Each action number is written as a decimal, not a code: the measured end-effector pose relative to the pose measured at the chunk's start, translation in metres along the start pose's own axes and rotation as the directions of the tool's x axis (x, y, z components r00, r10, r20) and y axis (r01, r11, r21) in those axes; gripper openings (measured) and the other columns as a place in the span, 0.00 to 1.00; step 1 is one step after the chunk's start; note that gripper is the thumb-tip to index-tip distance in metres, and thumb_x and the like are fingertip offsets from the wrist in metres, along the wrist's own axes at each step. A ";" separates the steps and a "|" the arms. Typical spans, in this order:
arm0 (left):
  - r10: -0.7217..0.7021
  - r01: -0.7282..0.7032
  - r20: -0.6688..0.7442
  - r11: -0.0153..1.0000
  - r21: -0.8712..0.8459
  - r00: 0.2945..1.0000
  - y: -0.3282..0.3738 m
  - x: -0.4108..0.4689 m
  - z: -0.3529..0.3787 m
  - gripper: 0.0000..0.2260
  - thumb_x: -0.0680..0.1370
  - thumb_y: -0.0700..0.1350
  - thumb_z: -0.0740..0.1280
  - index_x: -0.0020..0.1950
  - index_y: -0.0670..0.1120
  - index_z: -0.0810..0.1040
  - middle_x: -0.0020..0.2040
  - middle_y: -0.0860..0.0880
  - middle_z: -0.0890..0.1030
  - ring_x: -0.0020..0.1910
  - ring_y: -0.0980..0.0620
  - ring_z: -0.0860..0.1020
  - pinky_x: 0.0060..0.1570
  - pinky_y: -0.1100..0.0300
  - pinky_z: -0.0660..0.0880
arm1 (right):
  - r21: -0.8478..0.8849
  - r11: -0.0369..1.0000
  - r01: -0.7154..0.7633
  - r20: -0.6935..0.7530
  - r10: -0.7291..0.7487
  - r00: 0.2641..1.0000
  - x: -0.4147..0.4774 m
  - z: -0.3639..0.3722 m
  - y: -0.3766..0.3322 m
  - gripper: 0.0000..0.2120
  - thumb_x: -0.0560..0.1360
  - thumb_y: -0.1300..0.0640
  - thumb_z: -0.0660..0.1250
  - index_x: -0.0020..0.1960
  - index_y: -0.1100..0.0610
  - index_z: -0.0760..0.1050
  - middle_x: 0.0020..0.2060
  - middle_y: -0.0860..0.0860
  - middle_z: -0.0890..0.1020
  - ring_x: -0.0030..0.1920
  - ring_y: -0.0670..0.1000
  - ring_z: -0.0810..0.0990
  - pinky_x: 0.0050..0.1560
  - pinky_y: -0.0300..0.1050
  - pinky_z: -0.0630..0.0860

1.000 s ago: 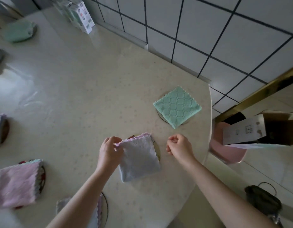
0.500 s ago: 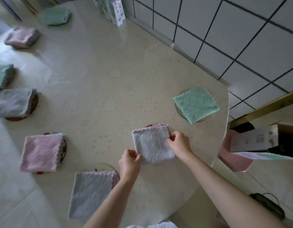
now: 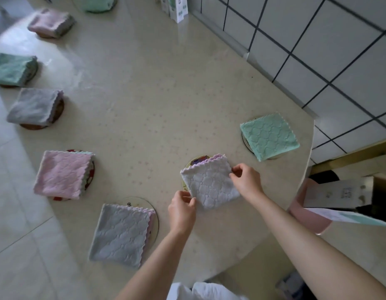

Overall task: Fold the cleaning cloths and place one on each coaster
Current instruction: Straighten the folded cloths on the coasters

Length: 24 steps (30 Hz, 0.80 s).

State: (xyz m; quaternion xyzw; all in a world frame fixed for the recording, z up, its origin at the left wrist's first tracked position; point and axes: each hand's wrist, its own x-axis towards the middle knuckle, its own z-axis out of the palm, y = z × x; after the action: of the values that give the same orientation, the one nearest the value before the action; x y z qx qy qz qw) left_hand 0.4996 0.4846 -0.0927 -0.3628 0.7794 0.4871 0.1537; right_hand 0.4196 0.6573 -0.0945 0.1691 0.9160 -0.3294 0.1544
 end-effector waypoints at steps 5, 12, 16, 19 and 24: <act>0.025 -0.026 0.010 0.998 0.052 1.000 0.006 0.008 -0.004 0.03 0.74 0.43 0.68 0.46 0.46 0.77 0.41 0.48 0.83 0.41 0.49 0.82 0.43 0.54 0.79 | -0.031 1.000 0.003 0.022 -0.002 1.000 0.004 0.000 0.000 0.07 0.73 0.59 0.68 0.50 0.59 0.79 0.48 0.56 0.83 0.50 0.57 0.80 0.51 0.44 0.73; 0.082 -0.084 0.024 0.991 0.104 0.996 -0.003 0.008 -0.023 0.06 0.74 0.43 0.66 0.50 0.47 0.78 0.44 0.49 0.82 0.44 0.50 0.80 0.47 0.54 0.78 | -0.100 0.986 0.135 -0.102 -0.145 0.984 -0.014 0.001 -0.010 0.10 0.72 0.62 0.65 0.53 0.58 0.75 0.52 0.56 0.76 0.52 0.58 0.76 0.55 0.52 0.73; 0.142 -0.136 -0.043 0.984 0.111 0.989 -0.020 0.007 -0.063 0.05 0.75 0.41 0.66 0.49 0.47 0.79 0.42 0.49 0.81 0.42 0.51 0.79 0.41 0.60 0.73 | -0.120 0.966 0.230 -0.122 -0.244 0.962 -0.043 0.009 -0.023 0.10 0.72 0.63 0.64 0.53 0.58 0.76 0.52 0.55 0.77 0.55 0.58 0.73 0.55 0.49 0.71; 0.183 -0.171 -0.108 0.979 0.110 0.977 -0.039 0.008 -0.101 0.05 0.75 0.40 0.66 0.48 0.47 0.79 0.40 0.50 0.81 0.40 0.52 0.79 0.40 0.63 0.69 | -0.120 0.955 0.273 -0.107 -0.286 0.952 -0.069 0.027 -0.036 0.09 0.73 0.64 0.64 0.53 0.58 0.76 0.51 0.55 0.77 0.55 0.57 0.72 0.56 0.47 0.69; 0.337 -0.305 -0.195 0.936 0.178 0.921 -0.085 0.018 -0.163 0.08 0.70 0.34 0.68 0.46 0.45 0.80 0.39 0.50 0.78 0.39 0.49 0.78 0.41 0.62 0.69 | -0.018 0.977 0.210 -0.060 -0.211 0.976 -0.116 0.077 -0.058 0.08 0.71 0.66 0.65 0.49 0.60 0.77 0.46 0.56 0.80 0.50 0.57 0.76 0.51 0.44 0.70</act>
State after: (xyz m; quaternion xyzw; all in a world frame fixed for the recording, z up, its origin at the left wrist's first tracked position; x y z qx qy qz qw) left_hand 0.5663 0.3128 -0.0804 -0.2702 0.8736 0.4046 0.0093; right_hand 0.5130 0.5402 -0.0734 0.0802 0.9350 -0.3333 0.0913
